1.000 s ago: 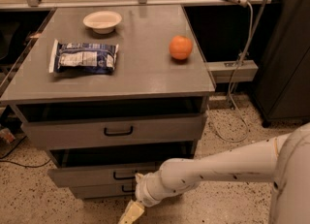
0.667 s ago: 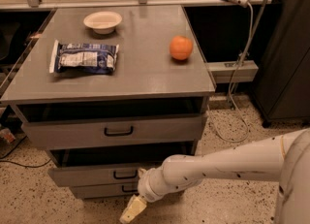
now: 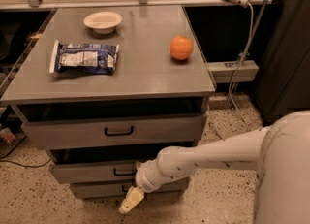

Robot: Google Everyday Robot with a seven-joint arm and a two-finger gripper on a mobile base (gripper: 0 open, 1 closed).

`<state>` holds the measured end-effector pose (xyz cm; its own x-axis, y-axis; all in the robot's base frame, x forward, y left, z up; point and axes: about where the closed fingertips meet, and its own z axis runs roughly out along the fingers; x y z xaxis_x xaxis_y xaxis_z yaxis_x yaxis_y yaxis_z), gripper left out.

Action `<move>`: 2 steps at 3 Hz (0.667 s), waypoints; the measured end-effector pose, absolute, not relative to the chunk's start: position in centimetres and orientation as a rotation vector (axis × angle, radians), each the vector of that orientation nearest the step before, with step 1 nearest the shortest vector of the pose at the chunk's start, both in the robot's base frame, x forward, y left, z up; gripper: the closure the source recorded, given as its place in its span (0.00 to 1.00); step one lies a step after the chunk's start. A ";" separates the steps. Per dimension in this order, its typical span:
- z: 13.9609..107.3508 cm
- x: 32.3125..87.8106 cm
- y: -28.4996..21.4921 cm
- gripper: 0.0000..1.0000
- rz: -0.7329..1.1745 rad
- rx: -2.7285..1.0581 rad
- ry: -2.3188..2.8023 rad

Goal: Open middle drawer

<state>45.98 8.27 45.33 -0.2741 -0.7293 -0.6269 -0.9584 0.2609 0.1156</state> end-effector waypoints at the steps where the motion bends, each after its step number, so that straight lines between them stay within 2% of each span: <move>1: 45.5 48.0 8.2 0.00 0.644 -1.567 2.072; 2: 46.4 48.9 8.1 0.00 0.603 -1.607 2.065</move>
Offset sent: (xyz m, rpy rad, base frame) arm 0.0452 -0.0048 0.0168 -0.0685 -0.0590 0.0642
